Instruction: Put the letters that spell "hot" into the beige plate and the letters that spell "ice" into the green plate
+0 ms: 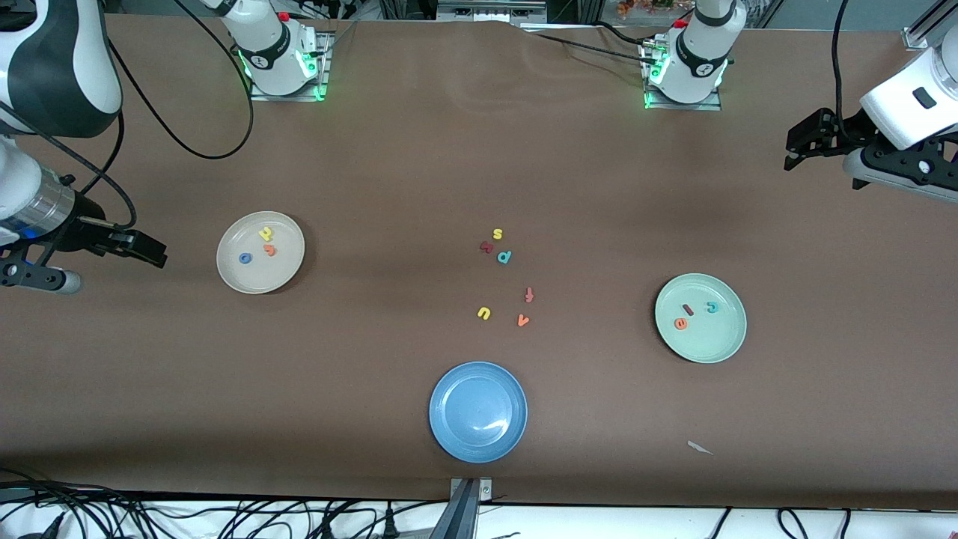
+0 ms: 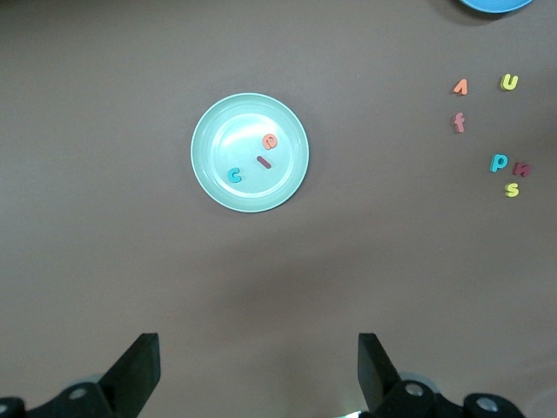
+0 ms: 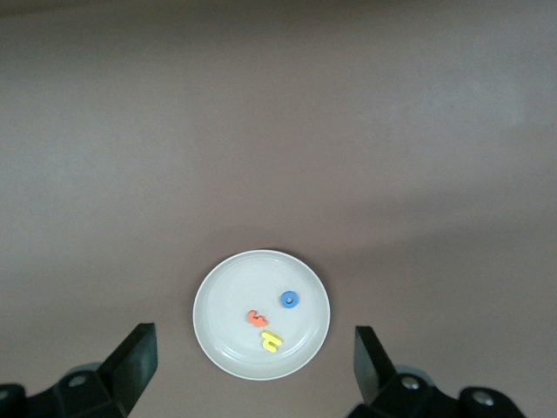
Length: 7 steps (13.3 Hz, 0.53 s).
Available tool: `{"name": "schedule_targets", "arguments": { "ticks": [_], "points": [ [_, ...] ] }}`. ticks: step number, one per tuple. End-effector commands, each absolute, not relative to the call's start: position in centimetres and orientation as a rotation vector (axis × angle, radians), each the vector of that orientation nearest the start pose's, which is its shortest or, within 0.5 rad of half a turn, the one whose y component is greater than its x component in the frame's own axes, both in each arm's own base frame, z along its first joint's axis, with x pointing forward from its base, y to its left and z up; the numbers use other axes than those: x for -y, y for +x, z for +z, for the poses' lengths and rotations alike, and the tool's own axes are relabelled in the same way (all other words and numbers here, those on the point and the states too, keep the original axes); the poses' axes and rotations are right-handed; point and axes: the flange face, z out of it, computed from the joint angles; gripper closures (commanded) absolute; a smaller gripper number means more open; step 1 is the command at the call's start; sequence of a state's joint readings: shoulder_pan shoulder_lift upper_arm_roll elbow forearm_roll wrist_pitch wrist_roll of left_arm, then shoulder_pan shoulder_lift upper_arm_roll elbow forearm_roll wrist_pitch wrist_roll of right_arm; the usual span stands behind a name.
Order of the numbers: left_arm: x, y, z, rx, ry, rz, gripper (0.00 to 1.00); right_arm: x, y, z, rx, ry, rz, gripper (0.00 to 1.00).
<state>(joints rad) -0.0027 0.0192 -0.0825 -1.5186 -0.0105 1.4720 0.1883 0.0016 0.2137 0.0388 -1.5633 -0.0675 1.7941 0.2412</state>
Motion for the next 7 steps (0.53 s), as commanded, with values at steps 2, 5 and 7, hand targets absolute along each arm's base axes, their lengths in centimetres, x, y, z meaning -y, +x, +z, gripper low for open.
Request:
{"name": "schedule_targets", "arguments": {
  "ticks": [2, 5, 7],
  "points": [
    [3.76, 54.45, 63.69, -0.441, -3.137, 0.094, 0.0, -2.13, 62.54, 52.51, -0.339, -3.175, -0.044, 0.0],
    [3.67, 54.42, 63.52, -0.436, -3.138, 0.104, 0.0, -2.41, 62.53, 52.52, -0.334, -3.173, -0.043, 0.01],
    [3.67, 54.41, 63.58, -0.437, -3.138, 0.104, 0.0, -2.5, 62.52, 52.52, -0.332, -3.173, -0.043, 0.01]
  ]
}}
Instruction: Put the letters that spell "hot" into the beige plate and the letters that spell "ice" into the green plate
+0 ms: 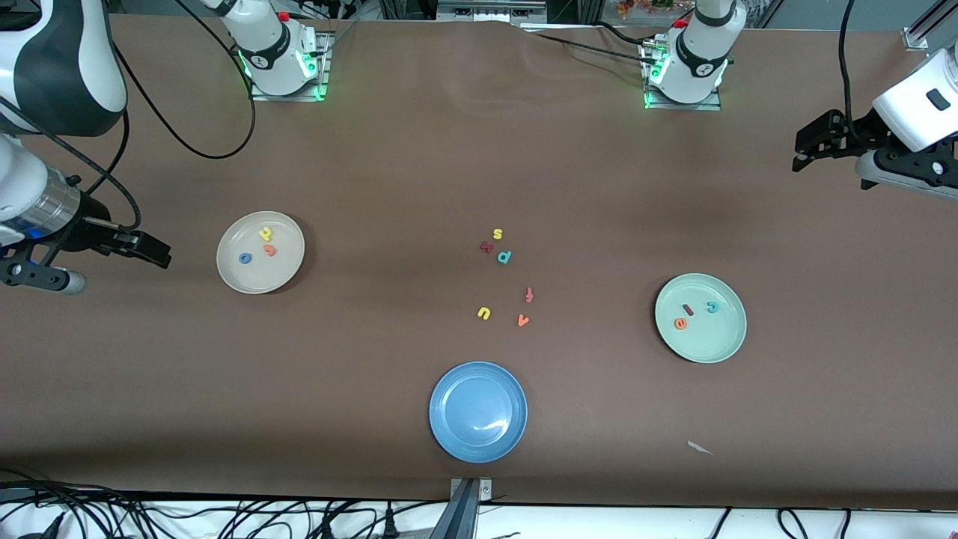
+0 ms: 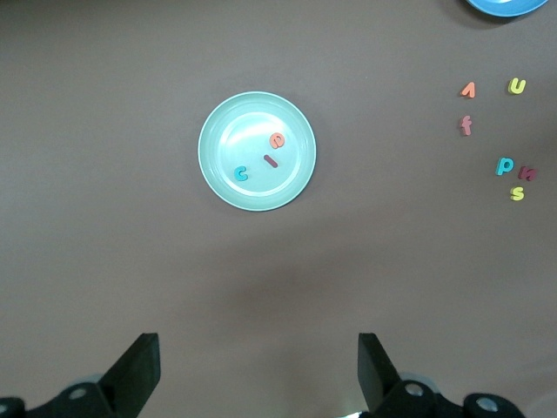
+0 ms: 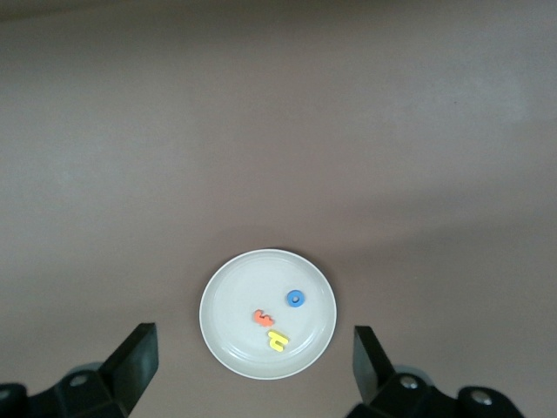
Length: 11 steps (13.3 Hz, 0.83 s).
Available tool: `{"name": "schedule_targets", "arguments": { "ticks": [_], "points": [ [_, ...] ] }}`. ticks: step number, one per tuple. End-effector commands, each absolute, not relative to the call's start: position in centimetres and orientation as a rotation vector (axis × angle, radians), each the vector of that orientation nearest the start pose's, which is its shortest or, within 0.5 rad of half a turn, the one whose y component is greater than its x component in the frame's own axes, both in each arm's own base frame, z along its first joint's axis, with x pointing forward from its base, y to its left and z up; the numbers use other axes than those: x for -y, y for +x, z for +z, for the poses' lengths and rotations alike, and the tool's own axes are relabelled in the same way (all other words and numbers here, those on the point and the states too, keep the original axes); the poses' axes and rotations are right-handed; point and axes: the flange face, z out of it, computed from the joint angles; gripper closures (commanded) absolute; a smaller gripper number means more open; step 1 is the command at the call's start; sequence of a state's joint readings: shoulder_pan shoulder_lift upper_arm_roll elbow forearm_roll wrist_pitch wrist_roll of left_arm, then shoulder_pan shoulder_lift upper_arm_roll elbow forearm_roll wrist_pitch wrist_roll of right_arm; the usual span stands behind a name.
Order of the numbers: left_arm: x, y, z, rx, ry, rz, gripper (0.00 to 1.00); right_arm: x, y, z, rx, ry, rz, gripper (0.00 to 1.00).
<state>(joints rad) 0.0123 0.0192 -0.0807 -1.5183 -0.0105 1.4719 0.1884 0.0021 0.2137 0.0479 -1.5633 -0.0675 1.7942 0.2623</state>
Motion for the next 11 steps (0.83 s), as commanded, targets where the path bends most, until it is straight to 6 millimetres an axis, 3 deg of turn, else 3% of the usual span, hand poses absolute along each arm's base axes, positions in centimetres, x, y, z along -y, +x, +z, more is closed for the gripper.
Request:
{"name": "schedule_targets", "arguments": {
  "ticks": [1, 11],
  "points": [
    [3.7, 54.4, 63.6, -0.437, -3.138, 0.104, 0.0, -2.6, 62.5, 52.5, -0.329, -3.173, -0.043, 0.01],
    [3.5, 54.5, 63.5, -0.429, -3.138, 0.104, 0.0, -3.5, 62.4, 53.0, -0.347, -3.129, -0.034, 0.01]
  ]
}}
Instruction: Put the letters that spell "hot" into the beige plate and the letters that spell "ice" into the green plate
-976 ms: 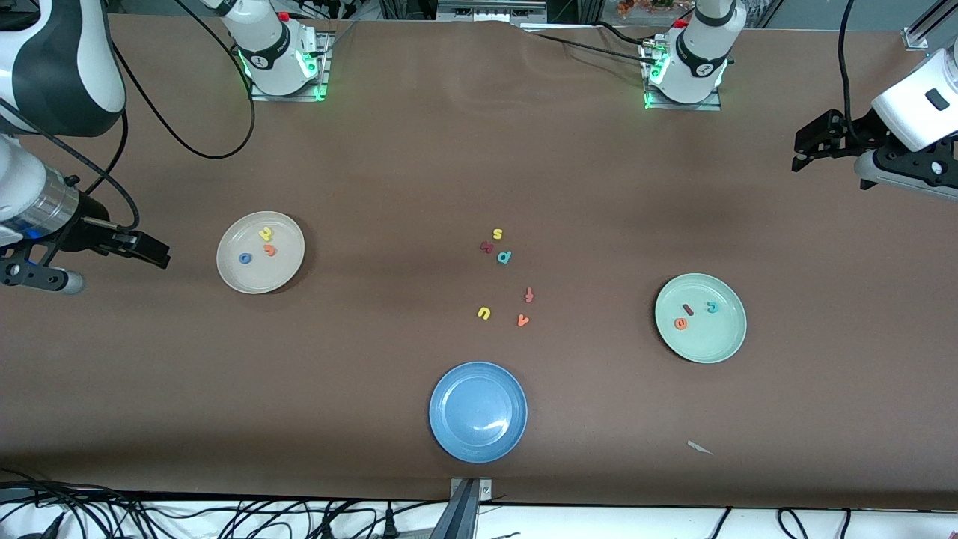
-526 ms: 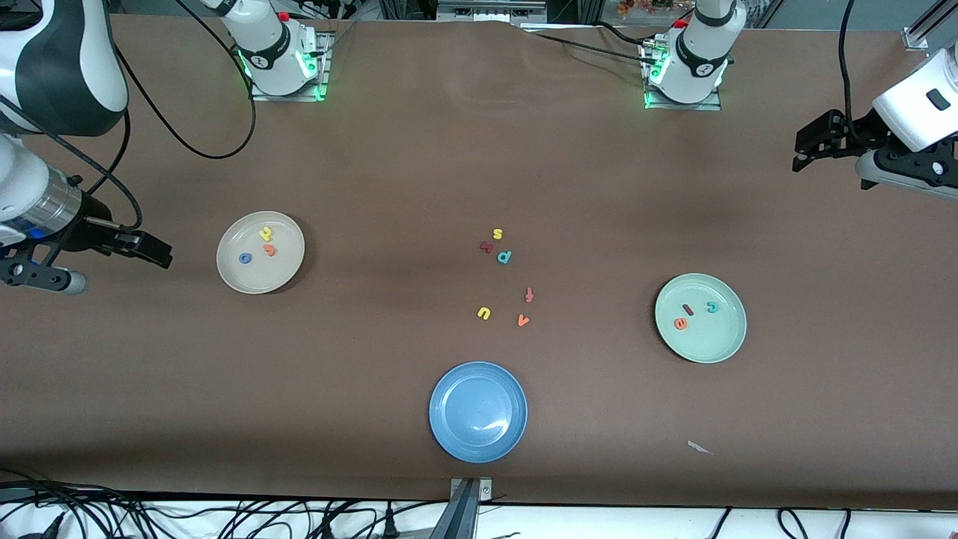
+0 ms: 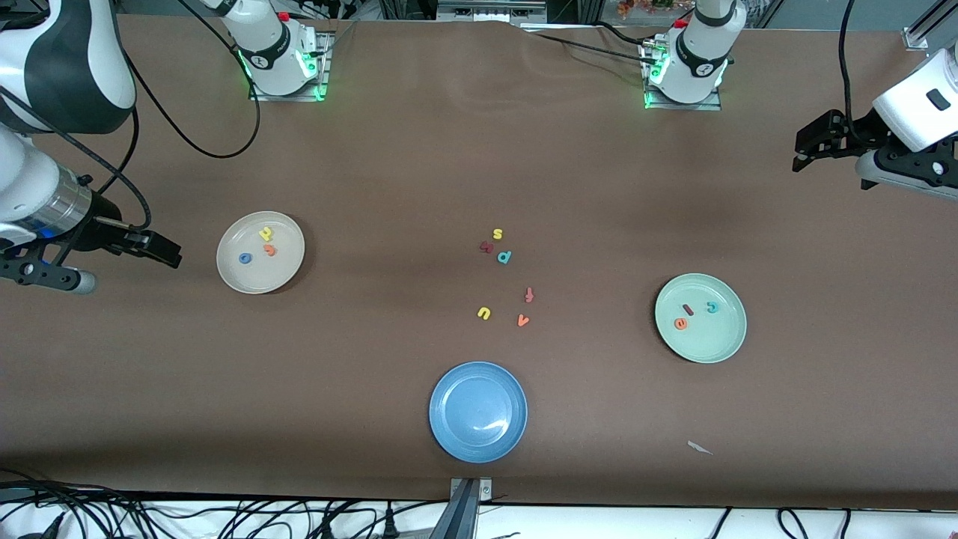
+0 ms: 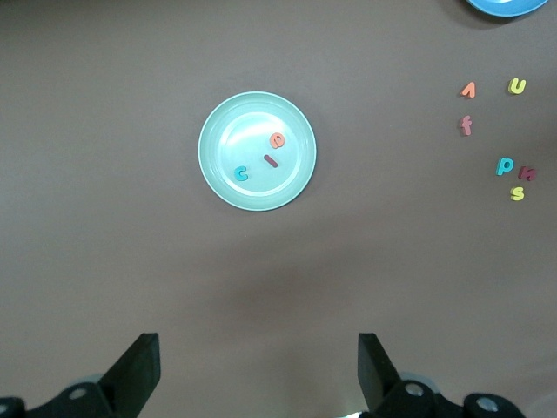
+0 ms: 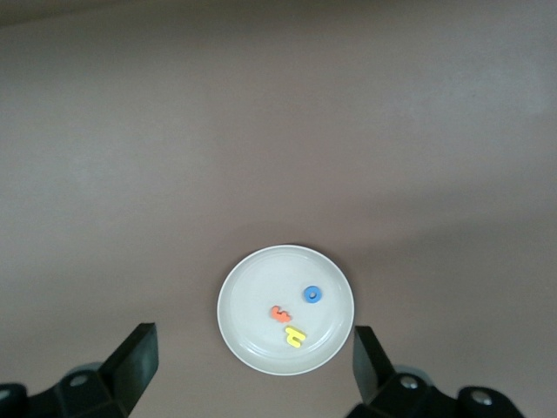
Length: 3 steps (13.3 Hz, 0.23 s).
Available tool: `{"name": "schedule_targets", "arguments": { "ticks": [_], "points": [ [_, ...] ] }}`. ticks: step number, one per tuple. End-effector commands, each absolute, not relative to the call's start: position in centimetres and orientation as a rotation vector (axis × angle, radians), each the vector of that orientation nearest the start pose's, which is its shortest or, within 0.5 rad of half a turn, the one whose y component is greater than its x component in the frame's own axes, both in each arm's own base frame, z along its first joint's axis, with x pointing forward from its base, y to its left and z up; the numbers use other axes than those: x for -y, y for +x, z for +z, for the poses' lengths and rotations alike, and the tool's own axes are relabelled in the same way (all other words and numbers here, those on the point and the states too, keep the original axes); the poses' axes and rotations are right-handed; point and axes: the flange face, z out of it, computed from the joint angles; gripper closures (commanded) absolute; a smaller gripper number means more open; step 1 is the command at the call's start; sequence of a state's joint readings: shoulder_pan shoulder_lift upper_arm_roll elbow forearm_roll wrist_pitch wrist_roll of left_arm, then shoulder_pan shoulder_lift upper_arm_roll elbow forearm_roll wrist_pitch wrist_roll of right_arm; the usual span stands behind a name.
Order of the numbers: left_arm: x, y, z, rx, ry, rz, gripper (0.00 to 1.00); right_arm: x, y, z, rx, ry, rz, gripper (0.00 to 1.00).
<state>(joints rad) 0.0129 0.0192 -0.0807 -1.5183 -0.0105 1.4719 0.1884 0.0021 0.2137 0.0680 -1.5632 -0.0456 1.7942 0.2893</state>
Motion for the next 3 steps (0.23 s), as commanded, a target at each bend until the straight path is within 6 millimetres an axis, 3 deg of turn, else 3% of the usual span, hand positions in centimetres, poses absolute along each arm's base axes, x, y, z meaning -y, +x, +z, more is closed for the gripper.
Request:
{"name": "schedule_targets", "arguments": {
  "ticks": [1, 3],
  "points": [
    [3.41, 54.54, 63.49, -0.424, -3.139, 0.104, 0.0, -3.62, 62.35, 53.46, -0.347, -3.129, -0.032, 0.01],
    [3.38, 54.54, 63.49, -0.425, -3.122, 0.105, 0.0, -3.69, 62.26, 54.13, -0.35, -3.128, -0.03, 0.01]
  ]
}}
